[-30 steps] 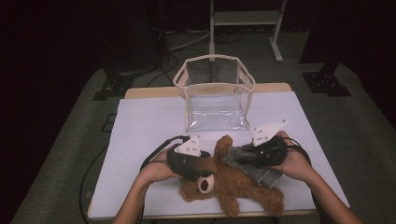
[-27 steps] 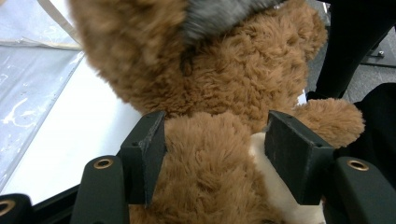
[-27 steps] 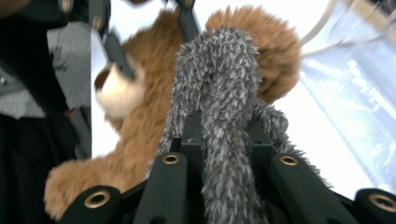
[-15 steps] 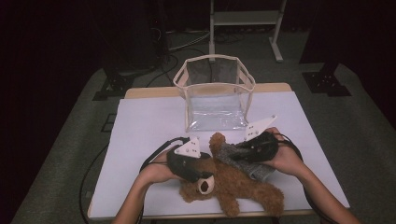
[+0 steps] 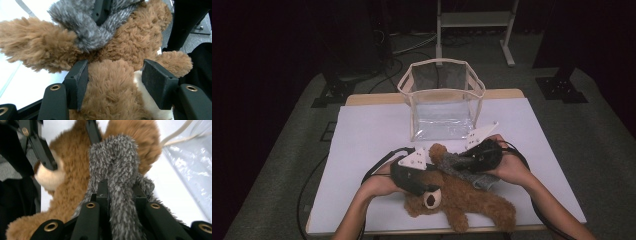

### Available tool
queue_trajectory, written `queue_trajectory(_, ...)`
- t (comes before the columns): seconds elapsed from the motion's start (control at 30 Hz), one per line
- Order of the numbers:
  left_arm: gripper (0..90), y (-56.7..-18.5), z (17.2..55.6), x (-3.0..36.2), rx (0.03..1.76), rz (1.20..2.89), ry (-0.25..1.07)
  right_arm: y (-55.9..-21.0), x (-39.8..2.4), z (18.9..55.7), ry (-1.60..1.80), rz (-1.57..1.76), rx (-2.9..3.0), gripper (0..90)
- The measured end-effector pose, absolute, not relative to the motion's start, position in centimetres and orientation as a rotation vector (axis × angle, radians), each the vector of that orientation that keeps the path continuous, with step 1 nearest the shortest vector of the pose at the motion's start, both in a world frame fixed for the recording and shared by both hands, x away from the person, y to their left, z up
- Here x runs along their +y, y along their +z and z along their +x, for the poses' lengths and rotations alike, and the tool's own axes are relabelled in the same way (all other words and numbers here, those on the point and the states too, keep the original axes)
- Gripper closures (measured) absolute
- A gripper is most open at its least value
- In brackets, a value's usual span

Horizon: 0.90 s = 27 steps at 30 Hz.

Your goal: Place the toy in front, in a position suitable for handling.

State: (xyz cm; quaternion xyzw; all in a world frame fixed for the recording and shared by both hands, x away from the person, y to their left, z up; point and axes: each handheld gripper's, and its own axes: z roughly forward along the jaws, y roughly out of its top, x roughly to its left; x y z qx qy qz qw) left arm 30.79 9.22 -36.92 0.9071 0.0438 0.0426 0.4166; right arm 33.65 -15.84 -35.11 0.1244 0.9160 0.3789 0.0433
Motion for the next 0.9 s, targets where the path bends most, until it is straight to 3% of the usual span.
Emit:
queue_trajectory(0.53, 37.8, -36.9, 30.9, 9.1, 0.12, 2.274, 0.102, -35.3, -24.3, 33.1, 1.168, 0.61, 2.74, 73.2)
queue_trajectory(0.9, 37.9, -37.0, 30.8, 9.2, 0.121, 2.269, 0.098, -34.6, -22.2, 32.6, 1.188, 0.501, 2.746, 73.2)
